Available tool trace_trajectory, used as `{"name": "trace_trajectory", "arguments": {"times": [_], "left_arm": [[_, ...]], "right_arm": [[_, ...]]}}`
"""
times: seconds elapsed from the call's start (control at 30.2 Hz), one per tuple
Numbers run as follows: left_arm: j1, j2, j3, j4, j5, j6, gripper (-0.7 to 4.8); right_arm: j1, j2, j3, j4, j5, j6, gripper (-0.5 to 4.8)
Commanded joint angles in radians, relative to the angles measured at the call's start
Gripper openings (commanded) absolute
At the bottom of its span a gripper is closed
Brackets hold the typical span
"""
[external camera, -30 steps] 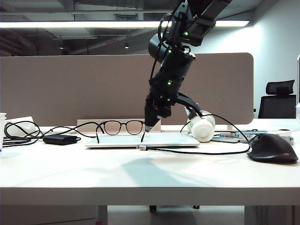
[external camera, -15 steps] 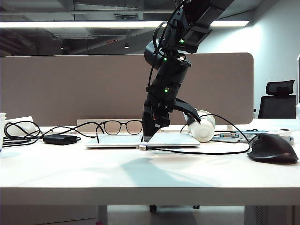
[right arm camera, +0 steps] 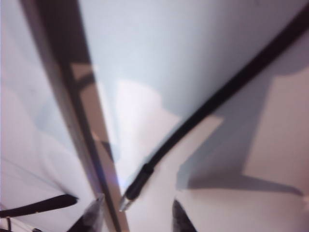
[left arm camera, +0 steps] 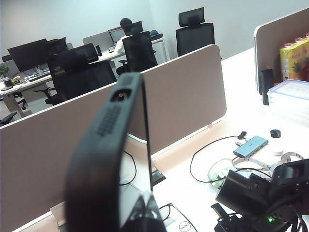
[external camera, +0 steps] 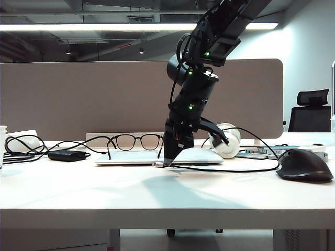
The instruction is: Pick up the black phone, pick up the charger plug, insert the charger plug into the phone's charging port, and finally place the connected phone back on the desk.
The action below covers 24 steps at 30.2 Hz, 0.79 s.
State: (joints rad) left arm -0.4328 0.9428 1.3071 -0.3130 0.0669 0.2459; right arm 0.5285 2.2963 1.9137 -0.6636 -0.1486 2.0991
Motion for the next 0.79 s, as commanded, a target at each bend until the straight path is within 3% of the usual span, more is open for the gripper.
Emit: {"name": "trace_trajectory", "arguments": {"times": [0.03, 0.6, 0.73, 0.79], "left_arm": [[0.000, -0.006, 0.007, 0.036, 0.000, -0.003, -0.06], [0.000, -0.006, 0.007, 0.011, 0.000, -0.003, -0.06], [0.000, -0.006, 0.007, 0.010, 0.000, -0.003, -0.06], [0.000, -0.006, 0.007, 0.010, 0.000, -0.003, -0.06]], "right_arm": [[0.003, 0.002, 0.005, 0.005, -0.010, 0.029, 1.79], [-0.001, 0.043, 0.008, 0.048, -0.011, 0.029, 1.37], [-0.004, 0.047, 0.008, 0.030, -0.011, 0.029, 0.76], [-0.004, 0.048, 0.008, 0.022, -0.011, 0.029, 0.14]]}}
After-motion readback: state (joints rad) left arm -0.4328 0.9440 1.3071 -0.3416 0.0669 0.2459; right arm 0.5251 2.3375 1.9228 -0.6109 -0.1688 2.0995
